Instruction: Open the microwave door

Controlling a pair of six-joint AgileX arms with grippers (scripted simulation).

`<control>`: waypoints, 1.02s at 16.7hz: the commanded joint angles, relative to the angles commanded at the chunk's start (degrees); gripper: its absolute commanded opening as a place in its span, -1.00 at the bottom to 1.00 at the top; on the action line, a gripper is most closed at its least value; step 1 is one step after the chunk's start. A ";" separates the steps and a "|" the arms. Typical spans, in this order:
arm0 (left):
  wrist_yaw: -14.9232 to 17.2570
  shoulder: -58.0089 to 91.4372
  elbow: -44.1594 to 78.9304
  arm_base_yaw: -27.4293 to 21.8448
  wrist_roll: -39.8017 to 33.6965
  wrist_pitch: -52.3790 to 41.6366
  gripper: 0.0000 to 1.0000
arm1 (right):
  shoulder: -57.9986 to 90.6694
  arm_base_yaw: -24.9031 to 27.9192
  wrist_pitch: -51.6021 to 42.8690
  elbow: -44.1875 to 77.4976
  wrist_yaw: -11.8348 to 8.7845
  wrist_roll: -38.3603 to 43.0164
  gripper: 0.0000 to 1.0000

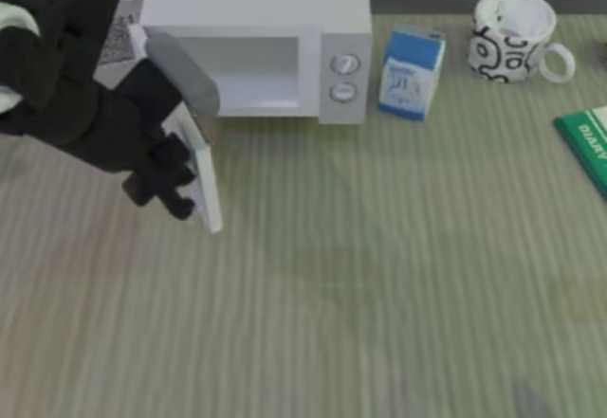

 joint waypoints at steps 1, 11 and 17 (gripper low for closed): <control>0.68 -0.09 -0.07 0.64 1.48 -0.53 -1.00 | 0.00 0.00 0.00 0.00 0.00 0.00 1.00; 2.31 -0.44 -0.18 2.18 4.89 -1.64 -1.00 | 0.00 0.00 0.00 0.00 0.00 0.00 1.00; 2.31 -0.44 -0.18 2.18 4.89 -1.64 -1.00 | 0.00 0.00 0.00 0.00 0.00 0.00 1.00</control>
